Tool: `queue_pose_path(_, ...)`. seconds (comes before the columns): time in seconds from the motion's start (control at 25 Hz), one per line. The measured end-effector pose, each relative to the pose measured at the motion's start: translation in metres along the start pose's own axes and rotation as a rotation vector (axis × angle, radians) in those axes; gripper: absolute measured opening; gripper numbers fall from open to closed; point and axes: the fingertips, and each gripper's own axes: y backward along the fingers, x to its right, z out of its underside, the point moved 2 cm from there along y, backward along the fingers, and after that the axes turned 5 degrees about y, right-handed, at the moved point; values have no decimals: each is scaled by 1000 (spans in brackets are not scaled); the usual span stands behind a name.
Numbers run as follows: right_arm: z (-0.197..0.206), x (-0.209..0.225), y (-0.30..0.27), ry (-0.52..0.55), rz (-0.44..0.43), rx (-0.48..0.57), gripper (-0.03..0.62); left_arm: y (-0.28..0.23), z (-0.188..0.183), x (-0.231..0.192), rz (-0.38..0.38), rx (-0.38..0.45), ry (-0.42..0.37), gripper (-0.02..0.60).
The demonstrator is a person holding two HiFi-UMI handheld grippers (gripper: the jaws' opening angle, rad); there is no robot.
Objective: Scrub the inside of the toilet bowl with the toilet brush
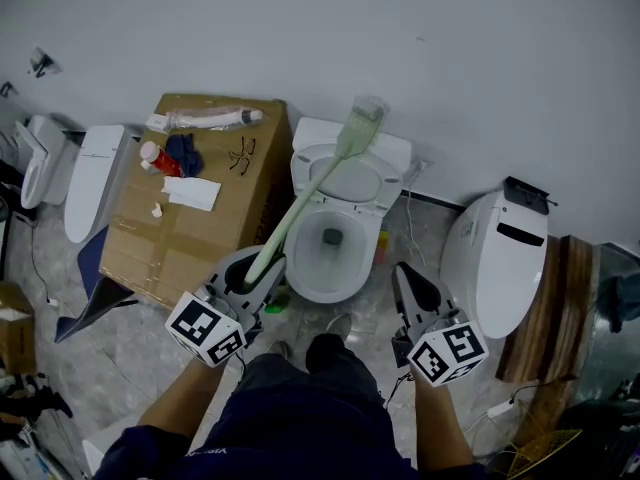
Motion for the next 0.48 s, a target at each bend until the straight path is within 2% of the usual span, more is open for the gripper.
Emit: queue_pose_path(0.48, 23, 70, -40, -23, -53, -57, 3, -60, 35, -14, -72, -88, 24, 86)
